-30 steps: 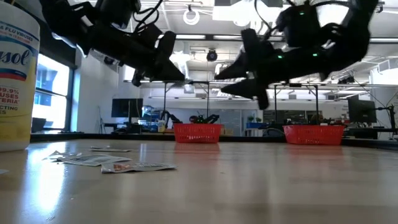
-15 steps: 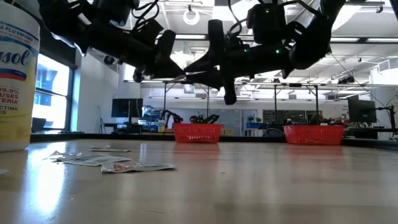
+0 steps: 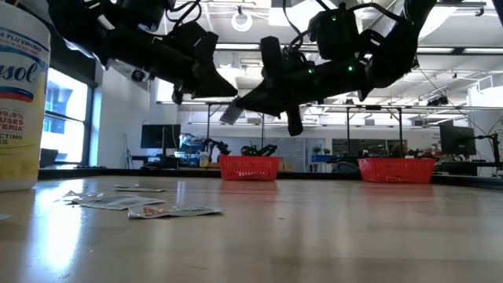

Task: Pick & Place First Aid Supplies
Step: Put the ointment pack into the right red bin

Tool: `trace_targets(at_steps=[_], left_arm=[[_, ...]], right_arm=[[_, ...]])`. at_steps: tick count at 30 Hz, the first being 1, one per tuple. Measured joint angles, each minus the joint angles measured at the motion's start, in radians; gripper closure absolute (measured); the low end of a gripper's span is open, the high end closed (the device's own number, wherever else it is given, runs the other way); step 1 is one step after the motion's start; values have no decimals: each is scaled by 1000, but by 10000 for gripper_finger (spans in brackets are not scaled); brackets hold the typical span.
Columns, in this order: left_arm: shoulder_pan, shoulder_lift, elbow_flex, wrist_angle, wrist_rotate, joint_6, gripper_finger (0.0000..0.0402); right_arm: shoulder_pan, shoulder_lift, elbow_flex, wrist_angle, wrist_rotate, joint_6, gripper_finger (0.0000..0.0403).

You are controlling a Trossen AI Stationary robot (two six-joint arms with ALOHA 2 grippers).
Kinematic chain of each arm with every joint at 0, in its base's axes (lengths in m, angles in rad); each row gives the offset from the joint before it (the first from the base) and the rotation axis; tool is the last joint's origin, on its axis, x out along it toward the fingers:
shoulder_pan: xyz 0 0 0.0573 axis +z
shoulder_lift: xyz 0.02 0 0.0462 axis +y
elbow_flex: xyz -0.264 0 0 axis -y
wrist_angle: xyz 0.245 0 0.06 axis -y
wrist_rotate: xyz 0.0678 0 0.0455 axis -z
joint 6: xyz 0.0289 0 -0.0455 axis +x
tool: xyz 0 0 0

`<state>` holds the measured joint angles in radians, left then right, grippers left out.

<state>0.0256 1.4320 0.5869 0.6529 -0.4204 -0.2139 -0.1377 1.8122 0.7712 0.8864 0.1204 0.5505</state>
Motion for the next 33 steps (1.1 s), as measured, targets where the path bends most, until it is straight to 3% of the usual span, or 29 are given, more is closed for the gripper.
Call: trace_targets(at_steps=[5,9,13,16,19,24,28,33], left_arm=[[0,-98,0,-161,-52,20,323],[0,-209,0,-409,-78,33,274],[0,-257,0,-576,-79,-26,252],[0,-255,0,-607,-86,-60,250],[0,-232,0,-594,-87,-72,250],[0,-199,0,-586,-87,-87,250],[0,-178,0,-581,-87,-104,250],[0,-153,0,-577,-86,-133,250]], right_arm=[[-13,-35,0,-126,61,-45,401],[-32,-163,0,-397,178,-141,402],[-65,-341,27,-792,461,-266,402],[-113,-442,45,-1059,733,-298,402],[-186,-507,46,-1243,888,-253,402],[-354,-513,12,-1332,873,-199,402],[-497,-482,-54,-1290,814,-218,402],[-621,-452,-135,-1153,667,-266,402]])
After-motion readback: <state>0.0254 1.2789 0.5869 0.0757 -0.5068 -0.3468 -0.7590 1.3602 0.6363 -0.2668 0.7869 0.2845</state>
